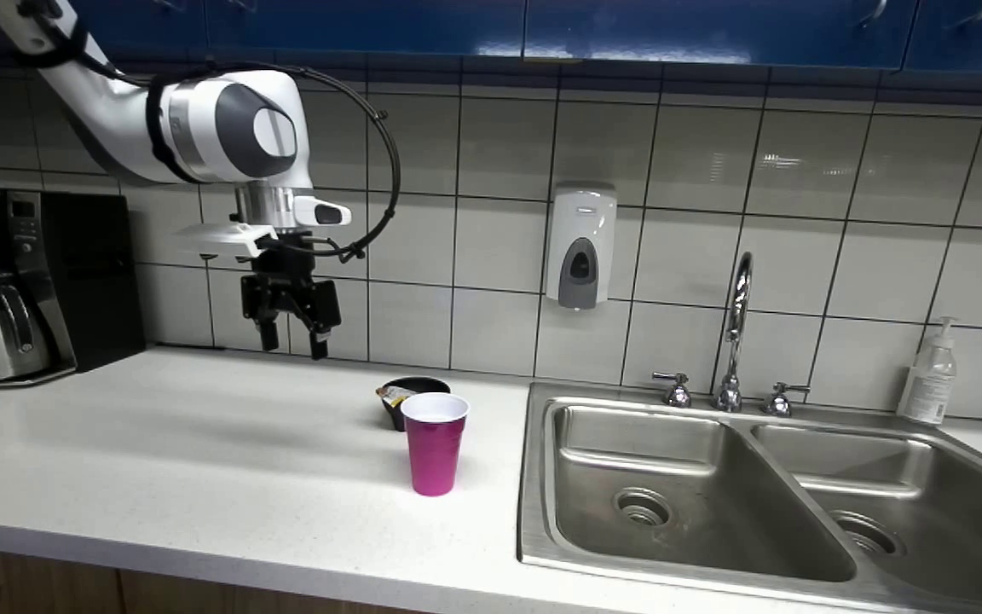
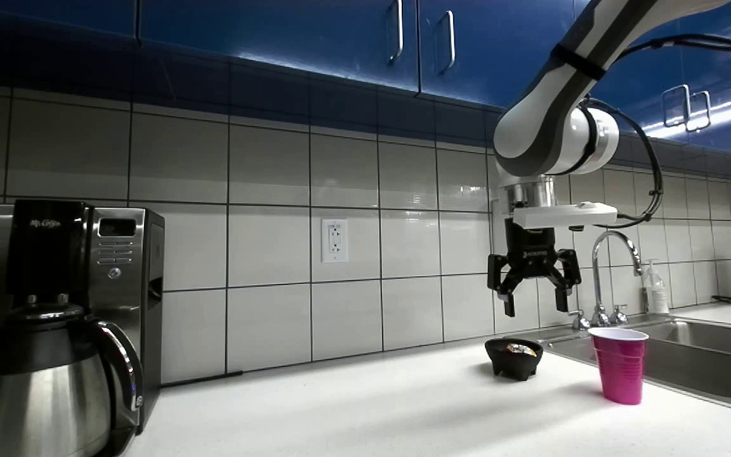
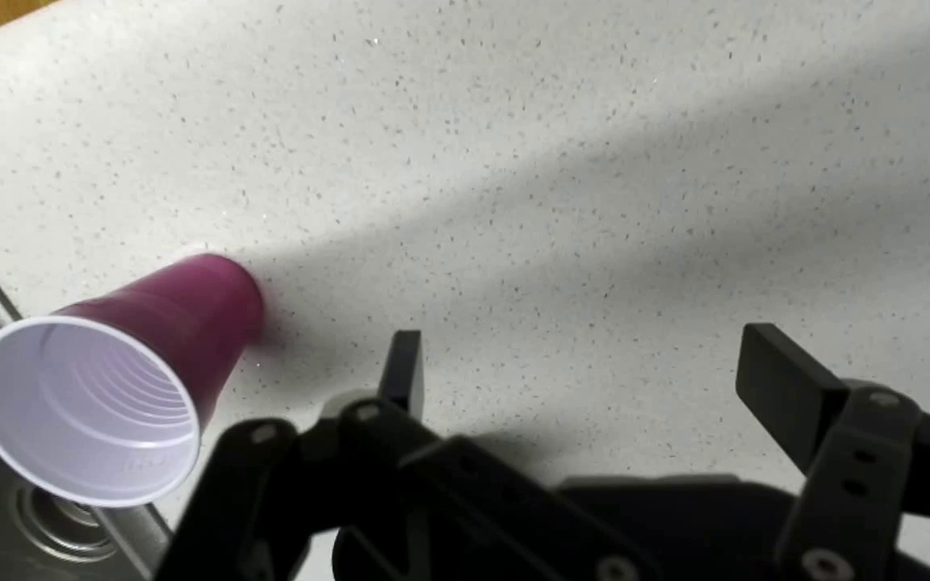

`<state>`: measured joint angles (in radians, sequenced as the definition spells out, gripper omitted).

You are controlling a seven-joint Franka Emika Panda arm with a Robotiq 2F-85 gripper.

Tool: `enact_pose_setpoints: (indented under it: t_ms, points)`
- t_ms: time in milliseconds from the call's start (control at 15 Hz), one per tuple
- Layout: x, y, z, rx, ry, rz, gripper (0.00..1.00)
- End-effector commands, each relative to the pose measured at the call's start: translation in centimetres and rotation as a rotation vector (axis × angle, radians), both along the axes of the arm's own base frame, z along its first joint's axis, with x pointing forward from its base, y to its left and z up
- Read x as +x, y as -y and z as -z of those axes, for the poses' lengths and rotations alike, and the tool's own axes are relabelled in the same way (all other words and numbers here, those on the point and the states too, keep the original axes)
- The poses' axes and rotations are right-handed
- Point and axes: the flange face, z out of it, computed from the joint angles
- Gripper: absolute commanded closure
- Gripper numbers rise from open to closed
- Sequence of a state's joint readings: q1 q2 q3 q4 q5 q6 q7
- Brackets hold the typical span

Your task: Lift the snack pack from the kitchen cabinet and put it in the black bowl

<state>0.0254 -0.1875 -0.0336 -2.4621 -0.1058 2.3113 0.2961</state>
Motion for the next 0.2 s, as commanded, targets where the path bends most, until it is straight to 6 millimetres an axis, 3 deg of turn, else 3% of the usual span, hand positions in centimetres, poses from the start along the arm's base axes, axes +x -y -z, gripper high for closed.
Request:
enact_pose_setpoints:
  t_ms: [0, 67, 133]
  points:
    - [-3.5, -0.8, -1.3, 0.007, 0.023, -0.032, 0.00]
    - [-1.5, -0.5, -0.5, 0.001, 0.008, -0.010, 0.00]
    - [-2.0, -0.6, -0.7, 0.001, 0.012, -0.013, 0.00]
